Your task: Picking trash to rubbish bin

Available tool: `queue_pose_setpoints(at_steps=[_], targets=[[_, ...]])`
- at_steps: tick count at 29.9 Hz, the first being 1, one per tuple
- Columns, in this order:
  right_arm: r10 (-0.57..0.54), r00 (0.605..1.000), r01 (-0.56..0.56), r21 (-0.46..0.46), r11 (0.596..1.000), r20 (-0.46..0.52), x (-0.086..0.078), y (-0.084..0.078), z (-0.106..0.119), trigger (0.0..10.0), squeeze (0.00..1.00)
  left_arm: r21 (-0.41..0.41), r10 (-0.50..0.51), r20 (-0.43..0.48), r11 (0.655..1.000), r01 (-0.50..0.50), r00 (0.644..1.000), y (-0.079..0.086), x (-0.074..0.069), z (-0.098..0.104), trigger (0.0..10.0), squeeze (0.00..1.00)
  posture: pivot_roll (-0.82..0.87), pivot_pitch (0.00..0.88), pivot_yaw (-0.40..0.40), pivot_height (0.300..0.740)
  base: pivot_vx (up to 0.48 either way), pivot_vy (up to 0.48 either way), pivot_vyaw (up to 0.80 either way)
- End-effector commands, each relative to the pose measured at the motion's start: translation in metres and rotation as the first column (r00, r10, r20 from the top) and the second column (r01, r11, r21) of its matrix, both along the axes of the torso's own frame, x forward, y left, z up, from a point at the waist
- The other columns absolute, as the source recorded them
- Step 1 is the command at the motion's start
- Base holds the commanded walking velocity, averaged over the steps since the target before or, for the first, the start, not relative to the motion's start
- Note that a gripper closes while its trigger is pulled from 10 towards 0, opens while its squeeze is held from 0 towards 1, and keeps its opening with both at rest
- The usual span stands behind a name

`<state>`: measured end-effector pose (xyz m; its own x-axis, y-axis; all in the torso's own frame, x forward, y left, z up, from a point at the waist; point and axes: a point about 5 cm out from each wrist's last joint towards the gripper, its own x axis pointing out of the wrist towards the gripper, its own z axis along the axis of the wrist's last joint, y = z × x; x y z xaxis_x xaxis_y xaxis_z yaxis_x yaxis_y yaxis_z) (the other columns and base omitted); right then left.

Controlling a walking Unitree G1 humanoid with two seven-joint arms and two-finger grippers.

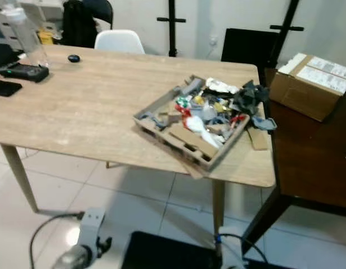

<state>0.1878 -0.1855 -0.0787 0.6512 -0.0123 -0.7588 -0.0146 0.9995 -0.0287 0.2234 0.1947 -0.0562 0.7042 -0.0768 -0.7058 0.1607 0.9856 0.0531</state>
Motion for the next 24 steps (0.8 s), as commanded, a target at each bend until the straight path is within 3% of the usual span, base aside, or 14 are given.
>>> queue_pose_setpoints(at_steps=[1,19,24], targets=[[-0.003,1.000,0.003,0.005,1.000,-0.026,-0.007,0.002,-0.004,10.0,0.00,0.011,-0.009,-0.008,1.000,0.009,1.000,0.000,-0.002,-0.002,10.0,0.00,0.10,0.085,0.035,0.740,0.000,0.000,0.00],[-0.012,0.997,0.014,0.028,1.000,-0.071,-0.014,0.005,-0.008,10.0,0.00,-0.006,-0.016,-0.042,1.000,0.016,0.999,-0.002,-0.008,-0.006,10.0,0.00,0.09,0.077,0.037,0.740,0.000,0.000,0.00],[-0.018,0.997,0.019,0.023,1.000,-0.077,-0.016,0.003,-0.009,10.0,0.00,-0.009,-0.016,-0.035,1.000,0.016,0.999,-0.005,-0.007,-0.006,10.0,0.00,0.09,0.074,0.037,0.740,0.000,0.000,-0.80]])
